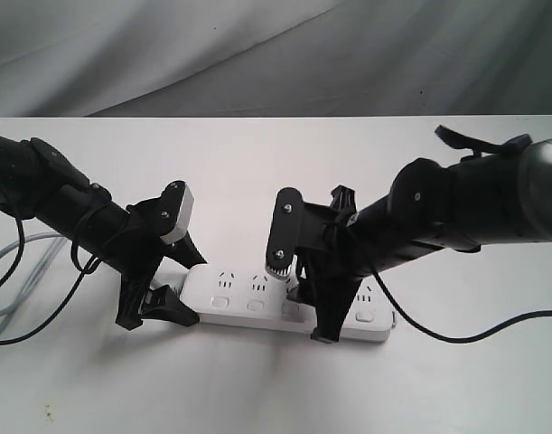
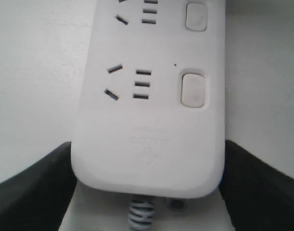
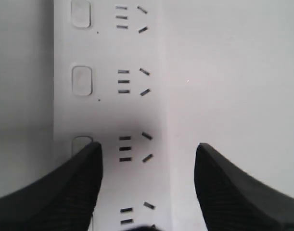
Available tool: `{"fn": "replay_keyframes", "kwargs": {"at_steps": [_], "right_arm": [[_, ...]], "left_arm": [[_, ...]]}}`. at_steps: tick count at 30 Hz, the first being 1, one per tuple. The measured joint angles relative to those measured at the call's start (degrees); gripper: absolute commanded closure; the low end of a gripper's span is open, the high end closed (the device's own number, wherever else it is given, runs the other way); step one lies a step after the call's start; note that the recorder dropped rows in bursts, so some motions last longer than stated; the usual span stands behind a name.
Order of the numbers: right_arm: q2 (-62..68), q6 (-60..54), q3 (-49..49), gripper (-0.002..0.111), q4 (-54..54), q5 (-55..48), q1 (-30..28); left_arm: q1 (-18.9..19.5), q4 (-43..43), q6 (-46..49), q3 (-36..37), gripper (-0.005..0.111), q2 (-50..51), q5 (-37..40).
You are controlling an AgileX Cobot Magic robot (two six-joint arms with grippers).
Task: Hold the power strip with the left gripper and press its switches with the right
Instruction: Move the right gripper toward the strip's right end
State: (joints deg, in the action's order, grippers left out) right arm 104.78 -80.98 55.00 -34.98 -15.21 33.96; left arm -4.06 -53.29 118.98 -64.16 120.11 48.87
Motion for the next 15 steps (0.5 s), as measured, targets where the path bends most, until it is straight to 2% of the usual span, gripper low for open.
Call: {"fn": "replay_keyframes", "kwargs": {"at_steps": [6,15], "right_arm": [[-4.9,0.7,-0.1,0.055,0.0,-2.2,-0.5],[-5.2,2.9,-4.8,0.055,-0.3,-3.6,-3.4]], "left_arm": [[0.0,0.0,0.0,0.0,0.039,0.0,0.0],[0.0,0.0,0.0,0.0,0.039,0.0,0.0]]}}
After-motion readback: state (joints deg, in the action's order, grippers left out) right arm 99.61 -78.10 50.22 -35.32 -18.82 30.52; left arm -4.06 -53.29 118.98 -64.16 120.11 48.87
